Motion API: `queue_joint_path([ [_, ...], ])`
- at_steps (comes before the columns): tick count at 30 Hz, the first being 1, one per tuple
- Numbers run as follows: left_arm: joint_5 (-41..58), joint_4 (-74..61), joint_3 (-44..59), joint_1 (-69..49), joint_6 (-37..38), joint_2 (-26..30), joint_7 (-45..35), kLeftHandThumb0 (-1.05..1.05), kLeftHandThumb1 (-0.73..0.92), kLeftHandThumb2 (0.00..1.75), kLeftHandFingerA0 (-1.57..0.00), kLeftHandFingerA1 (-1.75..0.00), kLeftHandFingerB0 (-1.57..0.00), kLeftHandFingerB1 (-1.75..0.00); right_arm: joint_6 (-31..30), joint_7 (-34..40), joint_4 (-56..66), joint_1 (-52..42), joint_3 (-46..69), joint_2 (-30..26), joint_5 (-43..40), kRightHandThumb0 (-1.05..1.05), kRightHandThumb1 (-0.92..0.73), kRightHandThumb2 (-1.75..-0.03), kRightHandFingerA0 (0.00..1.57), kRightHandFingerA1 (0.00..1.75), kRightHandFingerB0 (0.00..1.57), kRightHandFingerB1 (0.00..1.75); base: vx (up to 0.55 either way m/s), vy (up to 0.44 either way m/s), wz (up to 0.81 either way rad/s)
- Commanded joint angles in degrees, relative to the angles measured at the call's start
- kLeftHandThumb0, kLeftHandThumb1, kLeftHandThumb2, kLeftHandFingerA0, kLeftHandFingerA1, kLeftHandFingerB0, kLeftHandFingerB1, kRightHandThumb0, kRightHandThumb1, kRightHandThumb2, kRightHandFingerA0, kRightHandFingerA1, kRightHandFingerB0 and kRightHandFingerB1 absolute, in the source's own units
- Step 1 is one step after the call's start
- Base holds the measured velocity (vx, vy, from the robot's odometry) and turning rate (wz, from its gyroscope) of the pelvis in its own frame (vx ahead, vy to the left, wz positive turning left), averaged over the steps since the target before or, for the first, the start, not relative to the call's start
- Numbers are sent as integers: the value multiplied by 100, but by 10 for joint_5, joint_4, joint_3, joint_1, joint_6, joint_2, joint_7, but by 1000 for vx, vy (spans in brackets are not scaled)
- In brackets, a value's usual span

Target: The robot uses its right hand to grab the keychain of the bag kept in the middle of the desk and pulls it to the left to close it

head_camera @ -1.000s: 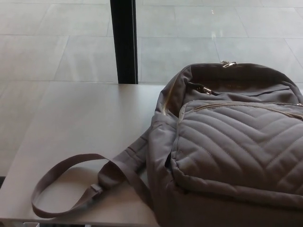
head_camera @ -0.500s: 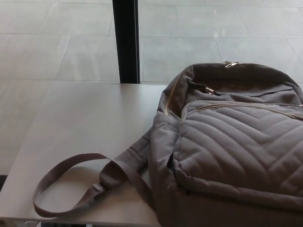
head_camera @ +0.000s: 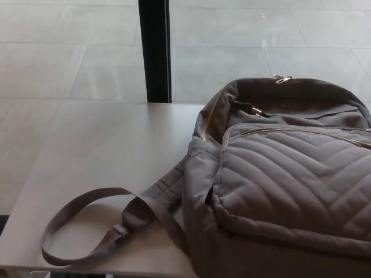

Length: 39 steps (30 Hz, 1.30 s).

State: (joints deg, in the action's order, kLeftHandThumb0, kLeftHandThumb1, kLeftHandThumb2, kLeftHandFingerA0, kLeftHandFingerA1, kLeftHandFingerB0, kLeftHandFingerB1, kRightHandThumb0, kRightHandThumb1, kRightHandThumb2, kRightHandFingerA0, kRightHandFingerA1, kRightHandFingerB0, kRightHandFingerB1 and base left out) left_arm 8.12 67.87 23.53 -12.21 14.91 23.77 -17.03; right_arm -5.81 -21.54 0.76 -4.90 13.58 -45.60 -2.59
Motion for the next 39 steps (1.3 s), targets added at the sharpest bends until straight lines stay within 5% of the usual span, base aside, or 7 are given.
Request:
queue_joint_path([
  [1,4,-12,-4,-12,10,10,-2,-53,61,58,-65,-56,-60,-43,44,24,10,-6,19,27,16,-44,-49,-83,49,65,34,48,0,0,0],
  [4,4,-16,-5,-12,5,10,1,-51,61,59,-64,-55,-58,-43,80,43,10,-2,34,45,23,-42,-48,-80,58,64,42,50,0,0,0],
  [5,1,-16,-7,-9,1,11,6,-51,61,58,-66,-56,-59,-43,73,43,22,2,47,57,6,-29,-60,-57,64,62,50,39,0,0,0],
  [7,2,-2,-6,-3,1,13,3,-52,60,58,-67,-55,-59,-42,92,46,10,13,57,69,1,-26,-61,-57,66,63,51,43,0,0,0],
  [8,6,0,-4,-1,-1,13,-1,-53,59,59,-67,-57,-61,-43,94,54,11,14,61,67,15,-37,-49,-78,65,69,46,53,0,0,0],
  [9,7,-2,-3,-3,0,12,0,-52,59,58,-69,-57,-62,-42,111,57,2,16,67,72,15,-26,-59,-57,70,62,52,44,0,0,0],
  [39,-3,5,-23,5,8,16,-2,-55,61,59,-68,-55,-56,-41,166,31,-94,-25,62,49,52,-20,-63,-59,66,58,51,41,0,0,0],
])
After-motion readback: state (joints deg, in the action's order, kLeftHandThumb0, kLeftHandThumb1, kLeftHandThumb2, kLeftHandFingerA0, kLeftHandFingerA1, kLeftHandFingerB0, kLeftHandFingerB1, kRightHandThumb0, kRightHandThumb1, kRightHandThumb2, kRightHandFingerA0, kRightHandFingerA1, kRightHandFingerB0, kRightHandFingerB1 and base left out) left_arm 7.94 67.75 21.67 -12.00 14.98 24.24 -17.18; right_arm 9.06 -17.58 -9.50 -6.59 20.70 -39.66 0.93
